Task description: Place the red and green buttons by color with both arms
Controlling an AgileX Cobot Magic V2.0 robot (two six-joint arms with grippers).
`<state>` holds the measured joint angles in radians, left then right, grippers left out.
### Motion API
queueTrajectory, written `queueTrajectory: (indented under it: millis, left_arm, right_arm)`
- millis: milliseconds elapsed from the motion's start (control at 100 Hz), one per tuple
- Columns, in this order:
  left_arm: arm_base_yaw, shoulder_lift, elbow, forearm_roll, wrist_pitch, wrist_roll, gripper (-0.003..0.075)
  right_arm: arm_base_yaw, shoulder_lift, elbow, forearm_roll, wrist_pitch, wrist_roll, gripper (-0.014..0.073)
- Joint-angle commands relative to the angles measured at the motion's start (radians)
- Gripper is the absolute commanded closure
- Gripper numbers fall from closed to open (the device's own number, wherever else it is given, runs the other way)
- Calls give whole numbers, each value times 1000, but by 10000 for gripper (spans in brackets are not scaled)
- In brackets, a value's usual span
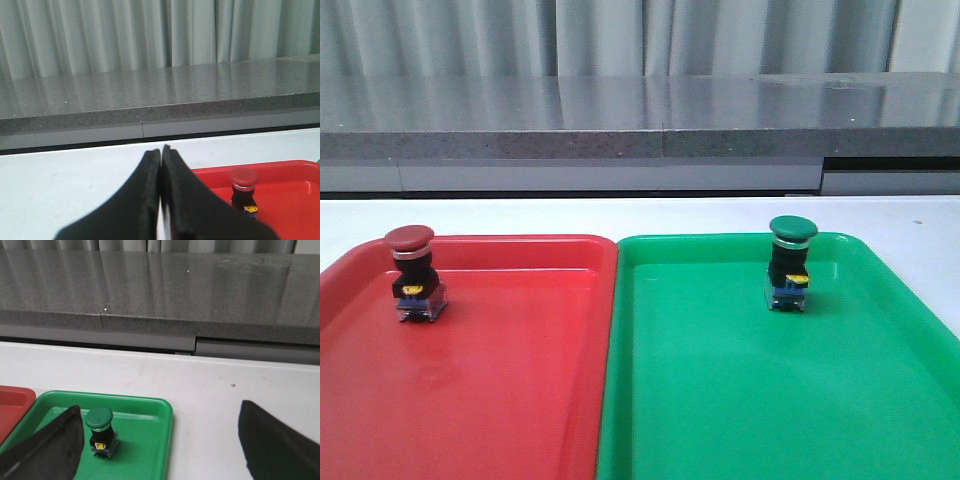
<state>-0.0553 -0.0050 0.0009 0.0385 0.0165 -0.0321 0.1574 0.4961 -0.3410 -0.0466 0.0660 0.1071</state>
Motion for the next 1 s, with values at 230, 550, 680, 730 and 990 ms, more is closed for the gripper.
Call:
queueTrajectory:
  millis: [230, 550, 680, 730, 990]
  left_arm:
    - [5, -33, 25, -8, -88, -6, 739]
    - [5, -33, 25, -8, -88, -6, 739]
    - [5, -33, 25, -8, -88, -6, 739]
    - [5, -33, 25, -8, -88, -6, 739]
    - [5, -33, 25, -8, -88, -6, 739]
  right_arm:
    - [-9, -44, -22, -15, -66, -5, 163]
    - [-9, -44, -22, -15, -66, -5, 657]
    - [-9, -44, -22, -15, -66, -5, 660]
    - [-9, -44, -22, -15, -66, -5, 660]
    - [-9, -44, -22, -15, -66, -5, 660]
